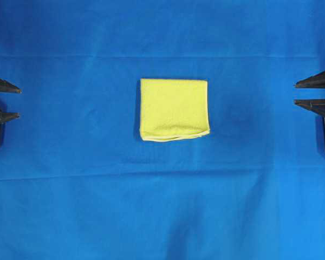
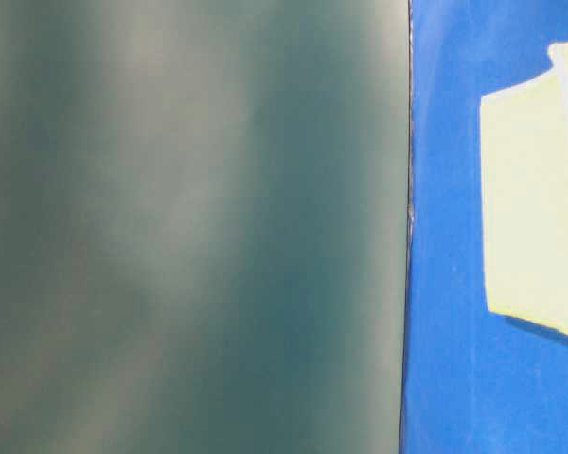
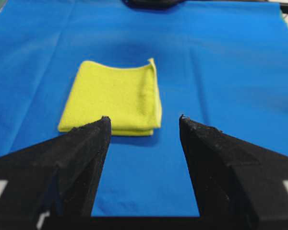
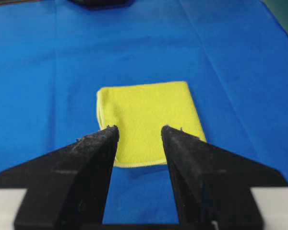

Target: Fold a vertical towel.

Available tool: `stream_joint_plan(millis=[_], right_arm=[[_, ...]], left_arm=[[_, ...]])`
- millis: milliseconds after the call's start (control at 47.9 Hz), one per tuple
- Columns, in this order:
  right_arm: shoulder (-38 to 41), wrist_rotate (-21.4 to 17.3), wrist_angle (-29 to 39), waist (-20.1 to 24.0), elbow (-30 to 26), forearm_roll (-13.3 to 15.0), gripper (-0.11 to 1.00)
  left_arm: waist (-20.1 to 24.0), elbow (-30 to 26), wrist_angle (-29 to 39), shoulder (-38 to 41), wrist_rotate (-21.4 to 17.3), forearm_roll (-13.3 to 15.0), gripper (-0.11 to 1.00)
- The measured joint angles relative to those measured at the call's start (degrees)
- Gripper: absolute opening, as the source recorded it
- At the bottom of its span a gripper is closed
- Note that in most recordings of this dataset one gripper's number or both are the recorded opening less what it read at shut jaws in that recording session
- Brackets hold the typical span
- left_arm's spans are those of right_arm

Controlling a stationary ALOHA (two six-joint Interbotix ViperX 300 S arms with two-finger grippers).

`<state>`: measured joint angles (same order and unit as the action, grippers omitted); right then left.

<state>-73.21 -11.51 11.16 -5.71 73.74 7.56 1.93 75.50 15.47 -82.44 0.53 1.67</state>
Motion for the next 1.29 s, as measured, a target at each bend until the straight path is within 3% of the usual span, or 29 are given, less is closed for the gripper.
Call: stream_joint_plan(millis=[1295], right_arm=[[0.88,0.09,0.0,-0.09,0.09,-0.09,0.49]], left_arm=[[0.0,0.09,0.0,0.0,0.0,0.0,0.56]])
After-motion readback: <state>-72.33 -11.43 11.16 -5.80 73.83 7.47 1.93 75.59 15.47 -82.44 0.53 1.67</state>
